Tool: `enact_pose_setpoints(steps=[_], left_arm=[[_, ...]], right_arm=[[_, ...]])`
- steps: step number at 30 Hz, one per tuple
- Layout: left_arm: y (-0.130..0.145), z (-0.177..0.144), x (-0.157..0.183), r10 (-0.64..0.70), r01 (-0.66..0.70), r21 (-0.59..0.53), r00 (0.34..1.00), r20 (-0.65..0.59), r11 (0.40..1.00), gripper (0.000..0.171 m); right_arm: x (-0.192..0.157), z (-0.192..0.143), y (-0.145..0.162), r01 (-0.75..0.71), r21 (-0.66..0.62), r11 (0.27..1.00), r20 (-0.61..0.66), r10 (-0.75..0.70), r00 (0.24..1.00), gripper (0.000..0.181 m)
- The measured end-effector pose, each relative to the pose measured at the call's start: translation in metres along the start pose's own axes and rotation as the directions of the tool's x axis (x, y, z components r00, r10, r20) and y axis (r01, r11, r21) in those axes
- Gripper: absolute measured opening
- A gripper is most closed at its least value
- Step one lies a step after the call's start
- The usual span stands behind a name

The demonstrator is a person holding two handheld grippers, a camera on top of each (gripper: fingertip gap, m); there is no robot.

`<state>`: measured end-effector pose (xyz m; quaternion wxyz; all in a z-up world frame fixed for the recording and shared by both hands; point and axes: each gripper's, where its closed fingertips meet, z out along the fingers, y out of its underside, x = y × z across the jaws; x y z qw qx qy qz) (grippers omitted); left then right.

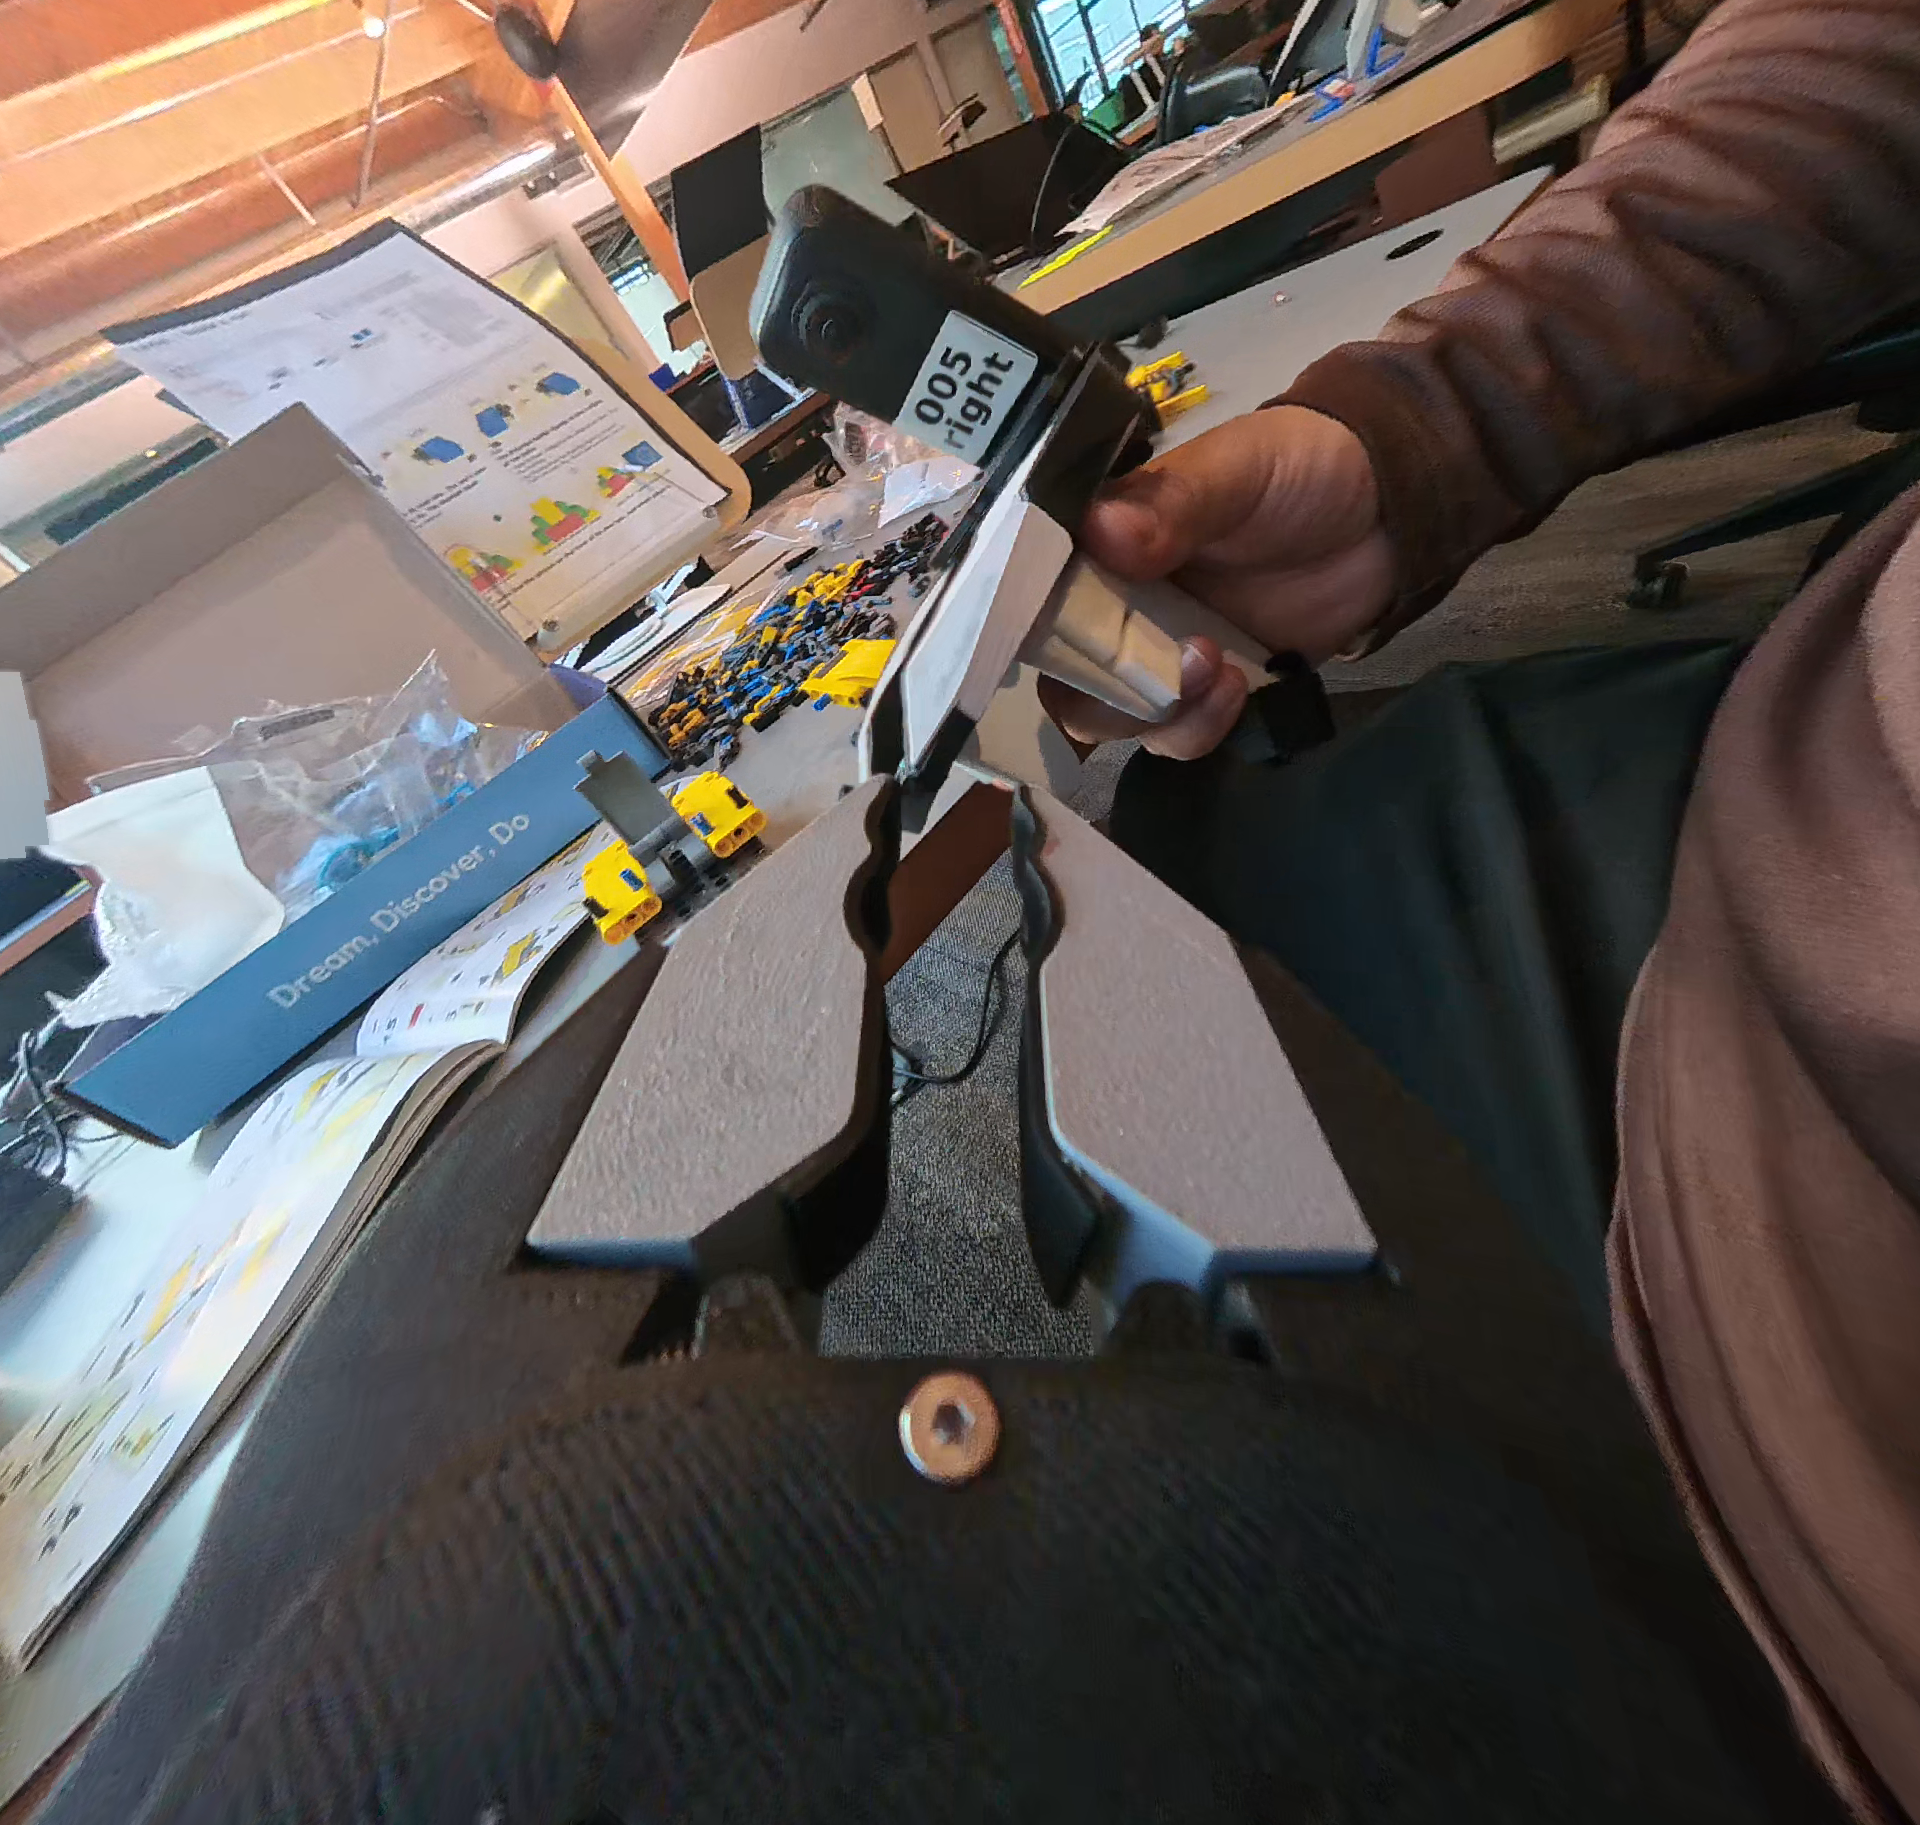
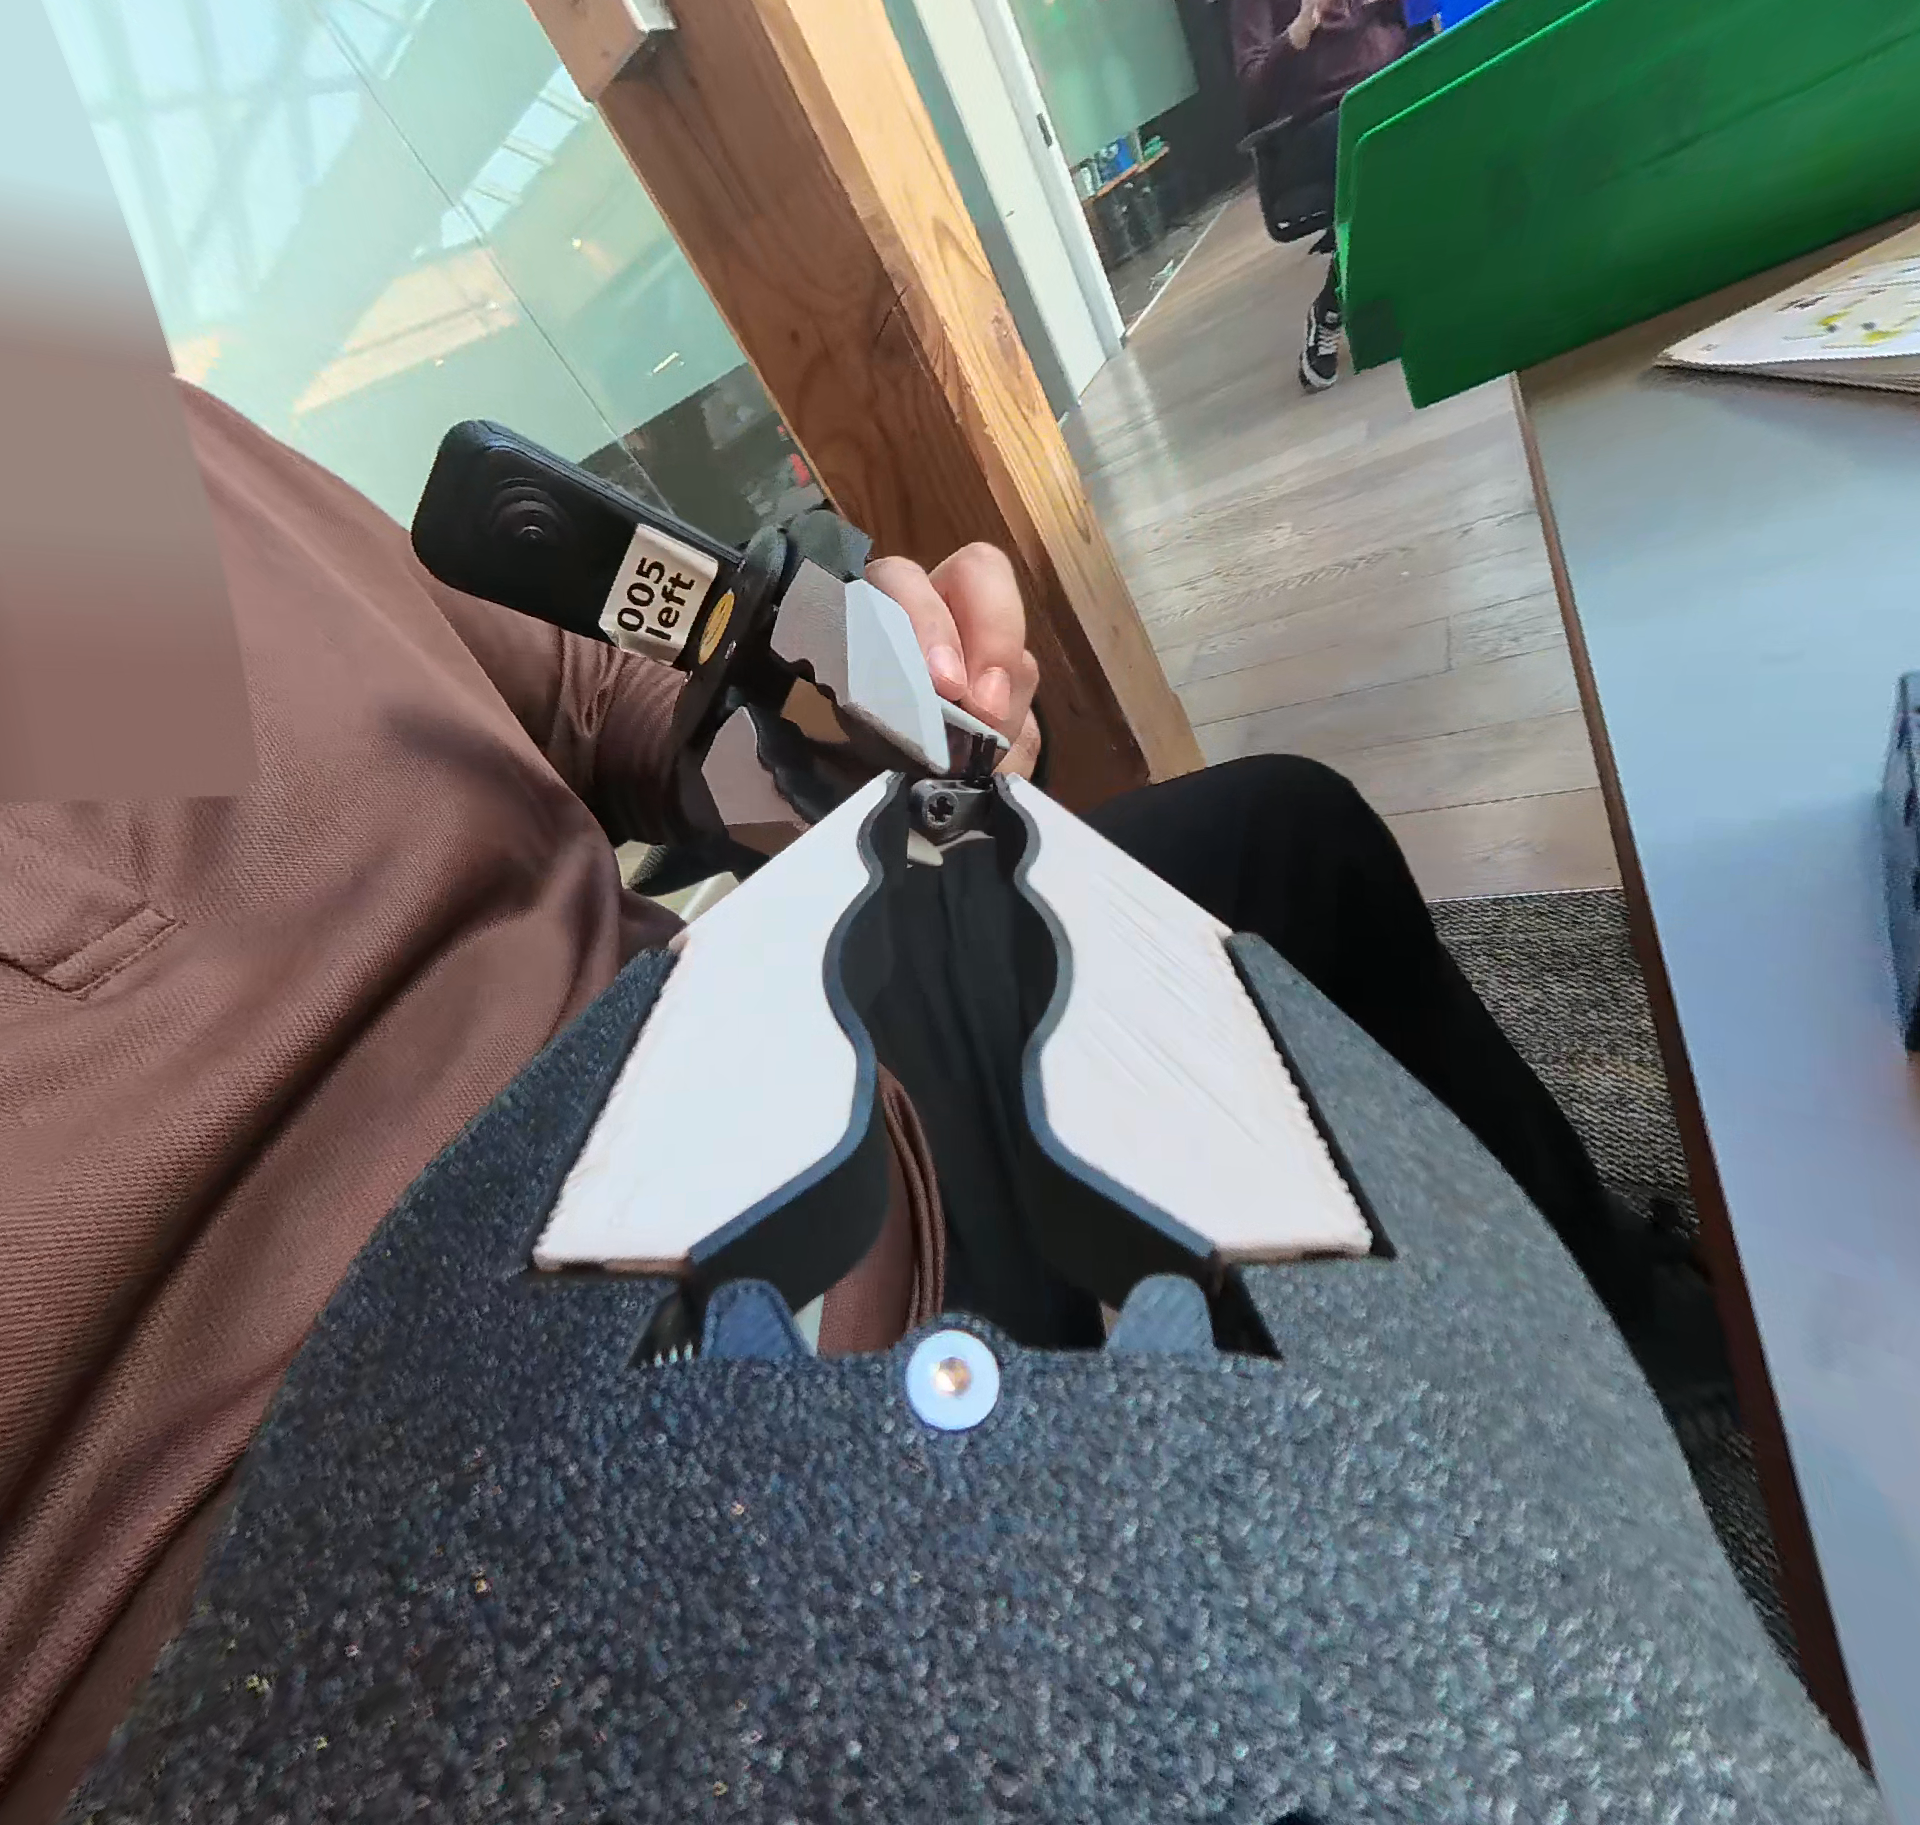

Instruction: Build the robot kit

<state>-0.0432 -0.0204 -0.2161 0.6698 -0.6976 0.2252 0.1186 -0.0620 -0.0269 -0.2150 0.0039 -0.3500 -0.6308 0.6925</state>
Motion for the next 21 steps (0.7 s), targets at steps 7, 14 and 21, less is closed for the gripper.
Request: enact_pose_setpoints(steps=[7,14,21], left_arm=[[0.002,-0.008,-0.007,-0.032,0.032,0.001,0.999,0.015,1.0,0.021],[0.006,0.01,-0.008,-0.163,0.164,0.012,0.984,-0.066,0.986,0.03],[0.001,0.048,0.005,-0.202,0.211,0.02,0.956,-0.212,0.977,0.031]], right_arm=[[0.0,0.005,-0.001,0.006,0.001,1.0,0.009,-0.006,1.0,0.012],[0.001,-0.021,-0.008,0.07,0.061,0.996,-0.111,-0.062,0.992,0.012],[-0.002,-0.057,-0.003,0.144,0.101,0.984,-0.305,-0.107,0.946,0.012]])
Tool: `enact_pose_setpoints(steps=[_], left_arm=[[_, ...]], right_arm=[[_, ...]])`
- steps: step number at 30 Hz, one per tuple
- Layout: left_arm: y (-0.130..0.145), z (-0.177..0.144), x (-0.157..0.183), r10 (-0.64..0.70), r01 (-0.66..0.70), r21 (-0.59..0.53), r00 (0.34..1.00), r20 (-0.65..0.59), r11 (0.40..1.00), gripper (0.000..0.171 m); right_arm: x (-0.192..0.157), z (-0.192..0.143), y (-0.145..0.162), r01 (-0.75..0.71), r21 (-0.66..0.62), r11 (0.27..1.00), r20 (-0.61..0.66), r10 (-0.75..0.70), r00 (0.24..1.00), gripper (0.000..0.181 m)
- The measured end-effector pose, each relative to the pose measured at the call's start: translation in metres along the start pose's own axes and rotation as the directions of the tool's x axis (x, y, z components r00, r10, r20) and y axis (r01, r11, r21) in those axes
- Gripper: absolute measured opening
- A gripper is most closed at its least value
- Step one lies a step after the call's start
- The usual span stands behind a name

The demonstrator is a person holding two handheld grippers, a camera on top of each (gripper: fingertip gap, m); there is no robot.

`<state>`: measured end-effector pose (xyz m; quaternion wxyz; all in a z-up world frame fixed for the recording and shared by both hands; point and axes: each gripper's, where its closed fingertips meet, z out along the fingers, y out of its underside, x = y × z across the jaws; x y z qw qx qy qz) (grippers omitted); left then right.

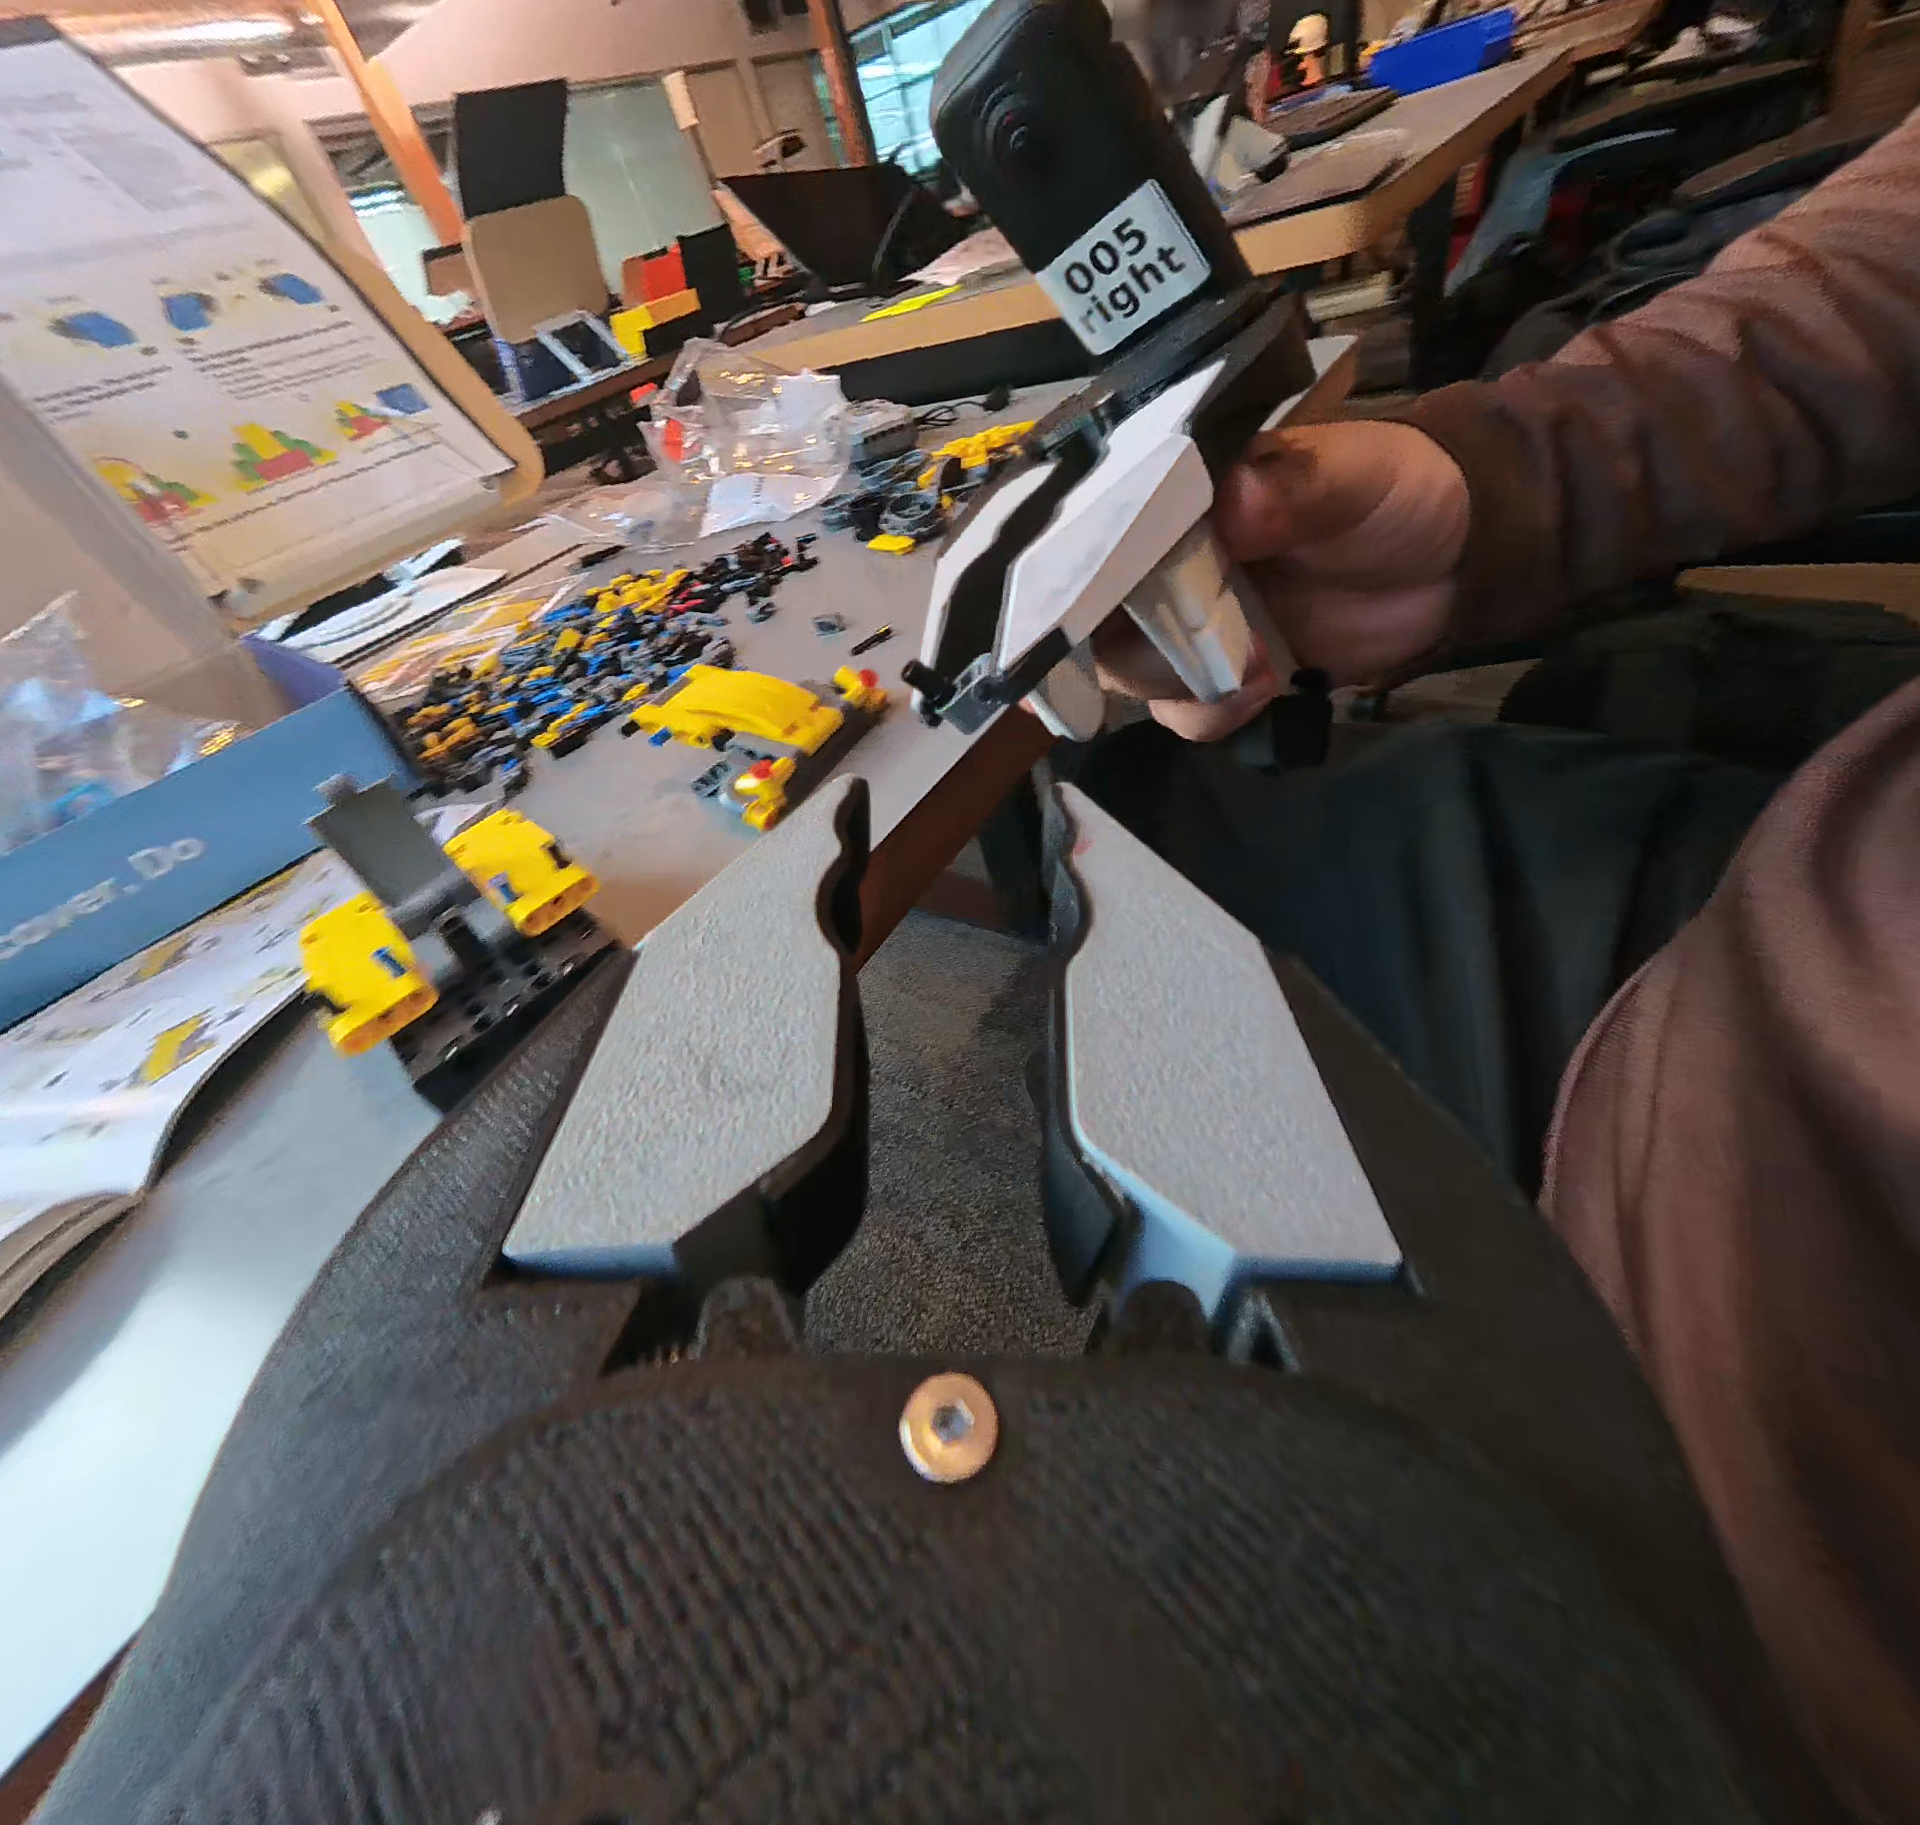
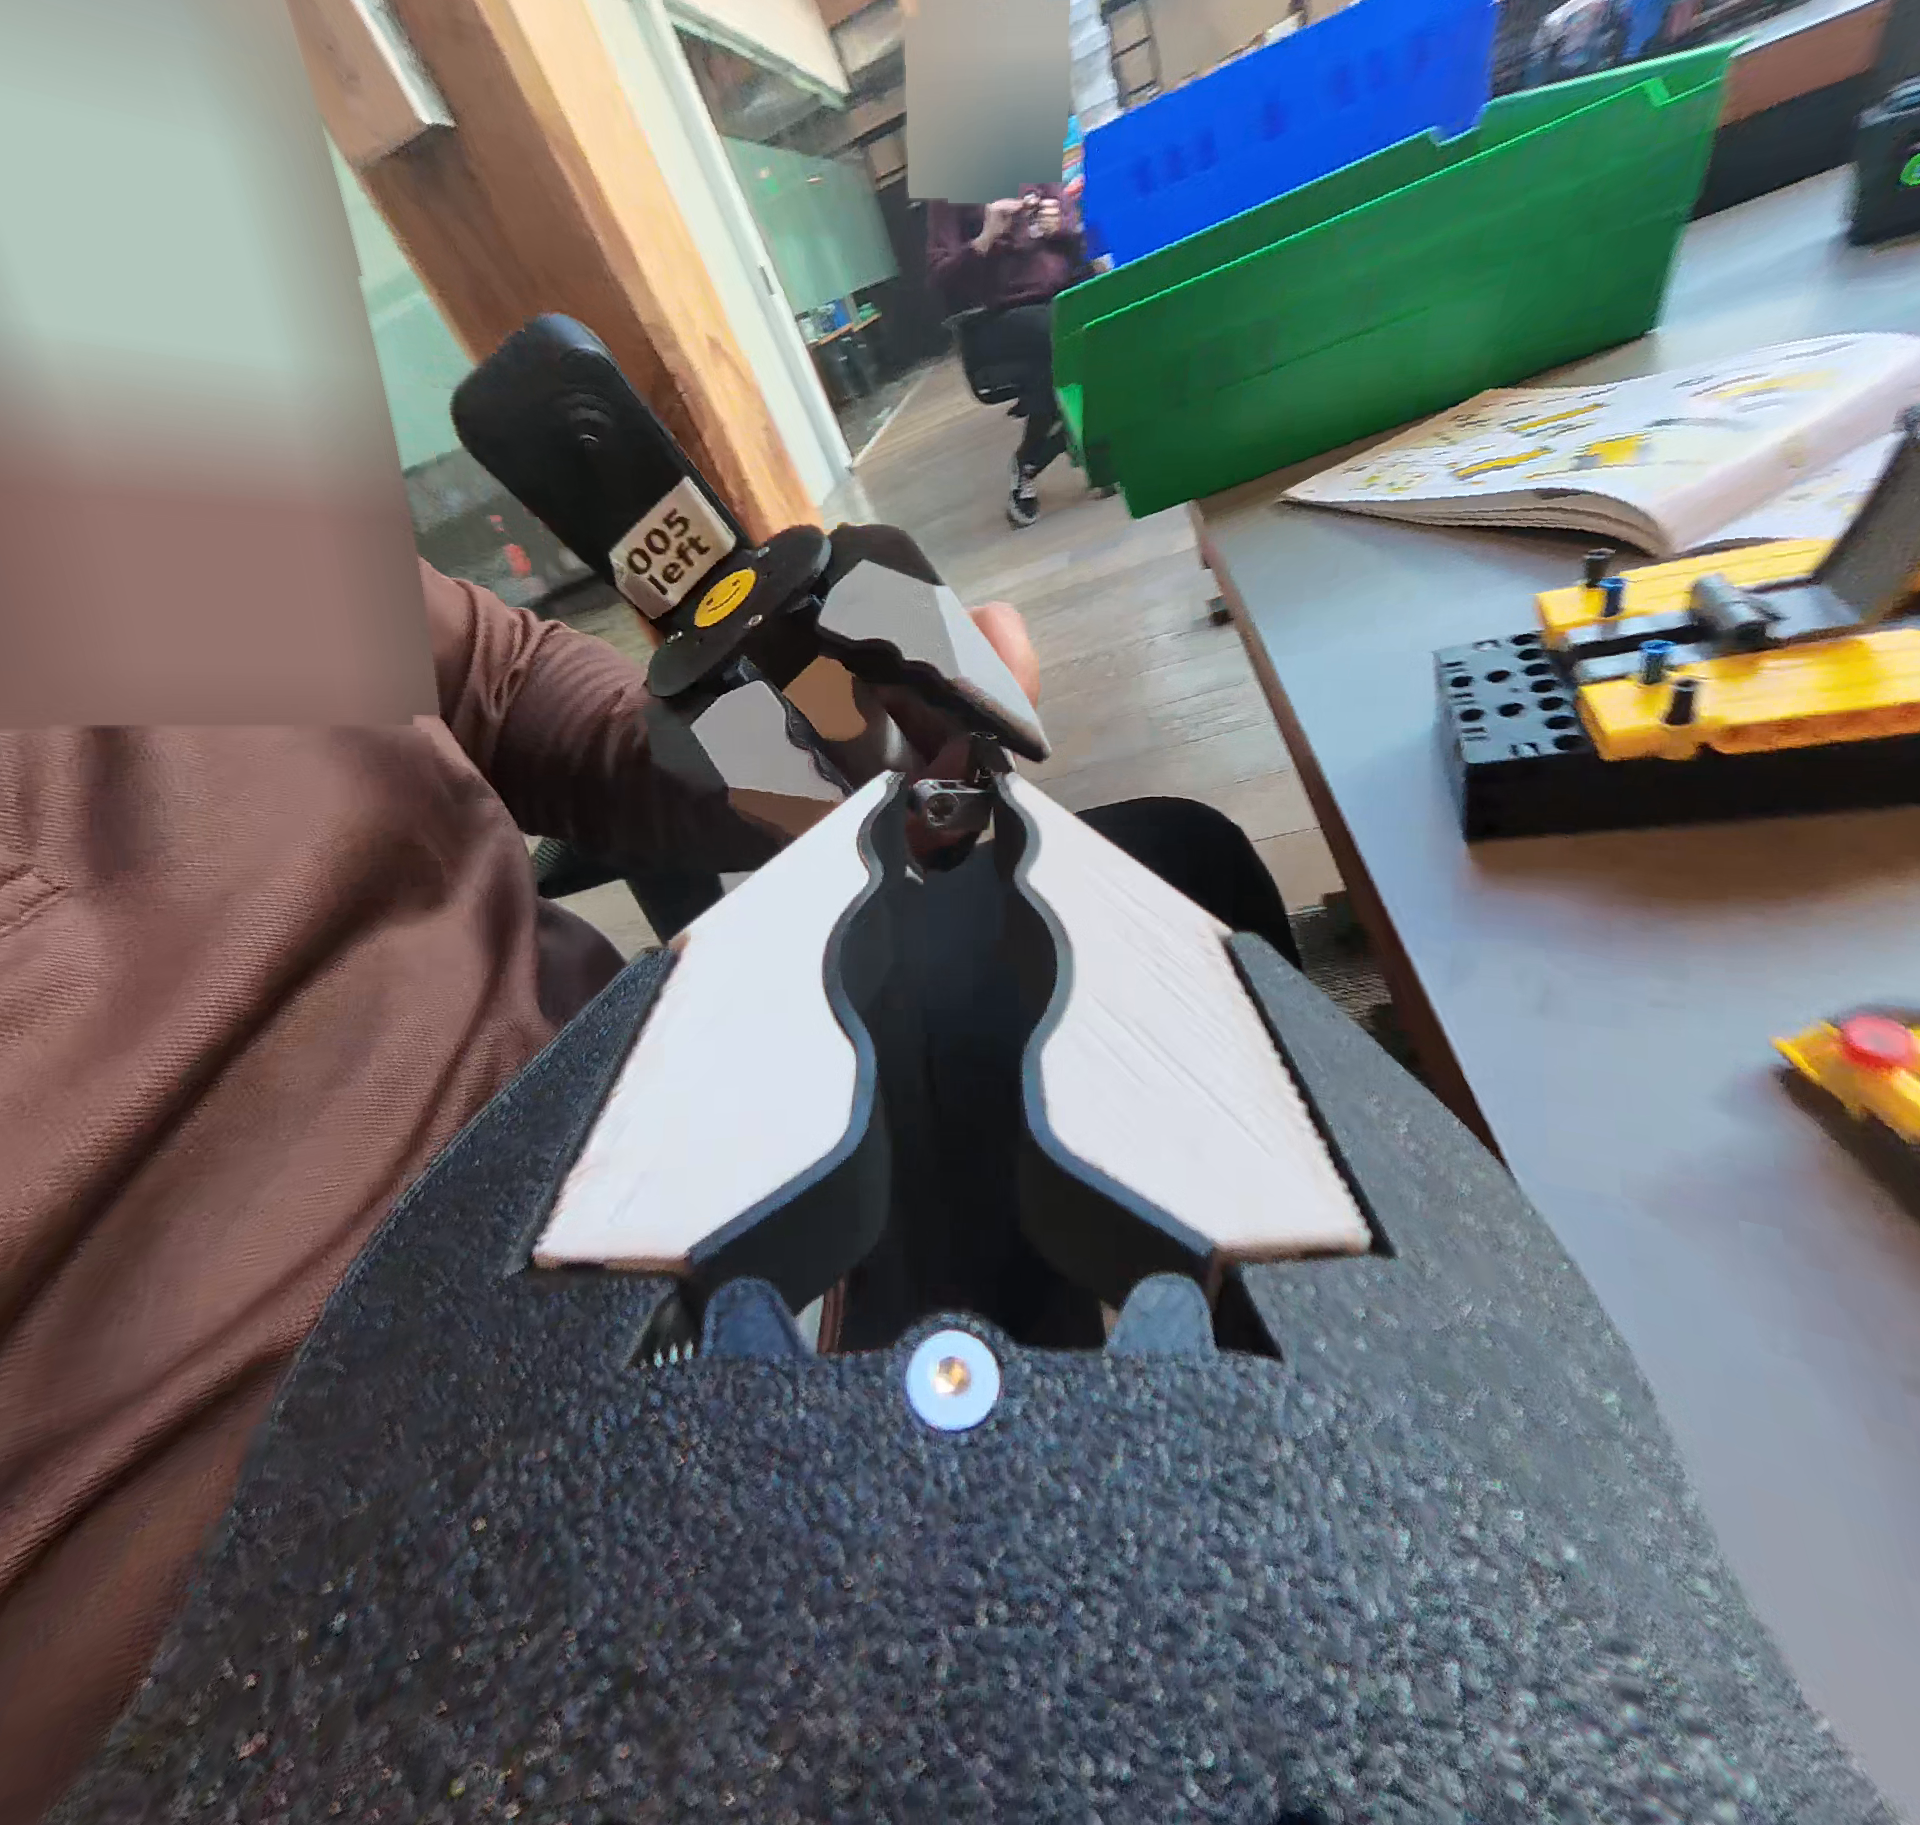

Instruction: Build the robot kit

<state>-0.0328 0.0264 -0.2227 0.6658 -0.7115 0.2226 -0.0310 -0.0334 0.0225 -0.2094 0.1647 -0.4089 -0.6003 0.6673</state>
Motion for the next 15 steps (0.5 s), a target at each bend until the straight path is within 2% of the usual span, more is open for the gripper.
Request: enact_pose_setpoints(steps=[8,15], left_arm=[[-0.012,0.038,0.025,0.093,-0.085,0.06,0.983,-0.158,0.995,0.024],[-0.012,0.044,0.035,0.145,-0.134,0.065,0.97,-0.198,0.989,0.023]], right_arm=[[-0.006,-0.038,0.008,0.051,0.011,0.999,-0.169,-0.048,0.984,0.012],[-0.007,-0.045,0.008,0.011,0.035,0.999,-0.185,-0.004,0.983,0.012]])
